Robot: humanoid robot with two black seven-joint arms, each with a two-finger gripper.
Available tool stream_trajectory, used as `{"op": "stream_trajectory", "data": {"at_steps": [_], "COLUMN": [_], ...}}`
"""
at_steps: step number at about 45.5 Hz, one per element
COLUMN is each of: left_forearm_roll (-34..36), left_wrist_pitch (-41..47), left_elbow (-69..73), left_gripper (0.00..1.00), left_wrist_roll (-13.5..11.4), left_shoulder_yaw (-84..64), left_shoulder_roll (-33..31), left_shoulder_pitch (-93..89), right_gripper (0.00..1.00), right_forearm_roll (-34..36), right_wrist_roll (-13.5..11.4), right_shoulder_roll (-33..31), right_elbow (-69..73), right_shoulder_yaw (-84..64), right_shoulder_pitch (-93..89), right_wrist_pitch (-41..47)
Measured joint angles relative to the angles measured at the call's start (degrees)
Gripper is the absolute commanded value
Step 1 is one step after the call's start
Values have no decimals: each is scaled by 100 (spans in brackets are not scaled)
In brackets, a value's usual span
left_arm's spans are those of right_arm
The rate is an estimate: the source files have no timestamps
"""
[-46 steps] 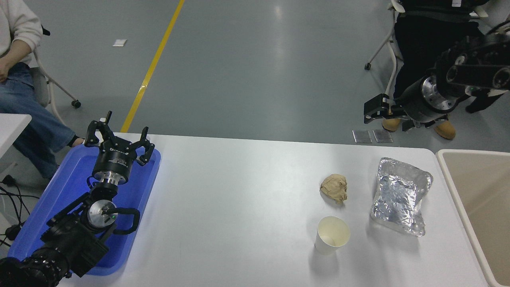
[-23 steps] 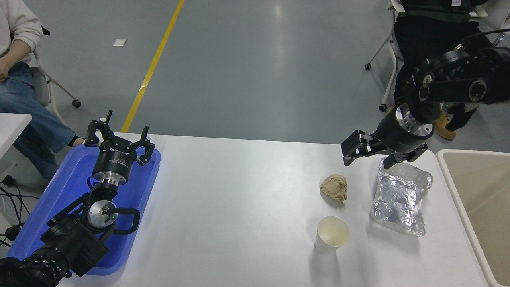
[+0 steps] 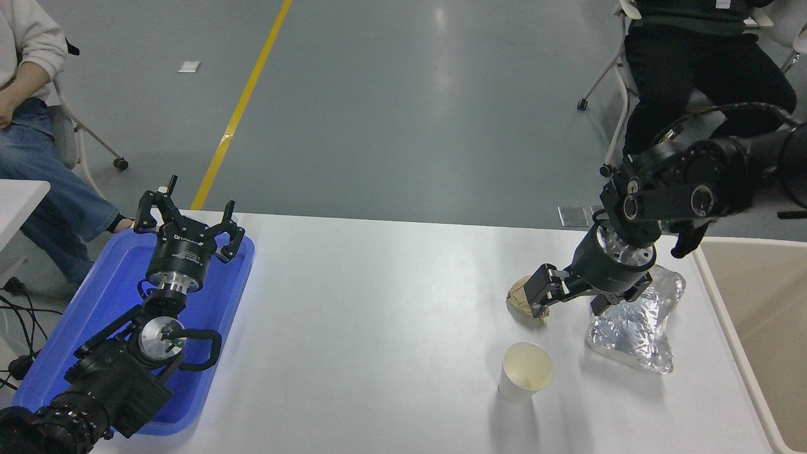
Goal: Pick up paper cup place in dustbin
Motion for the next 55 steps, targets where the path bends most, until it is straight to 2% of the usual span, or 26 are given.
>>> {"op": "stream_trajectory", "data": {"at_steps": [23,35,40,45,47,51,55], "left_forearm_roll": [-2,-1,-1,-1,-1,-1,-1], "left_wrist_pitch": [0,-1,-2,-2,-2,-2,-2], "left_elbow": [0,0,0,0,0,0,0], "left_gripper": [100,100,100,100,100,100,100], "left_wrist_roll": [0,0,0,0,0,0,0], "left_shoulder_yaw": [0,0,0,0,0,0,0], "left_shoulder_roll": [0,0,0,0,0,0,0], "left_shoulder_pitch": [0,0,0,0,0,0,0], "right_gripper": [97,88,72,39,29,22,10], "right_forearm_roll": [-304,-440,-464,-540,-612,-734,-817], "right_wrist_roll": [10,16,20,26,35,56,69], "right_shoulder_roll": [46,48,46,46,46,46,46], "right_elbow": [-379,-639,-698,-738,-746,-760,-768], "right_shoulder_yaw": [291,431,456,475,481,489,495], "right_shoulder_pitch": [-1033,-1525,-1674,-1772,-1794,-1820,-1832], "right_wrist_pitch": [-400,-580,-656,-738,-764,-802,-827]}}
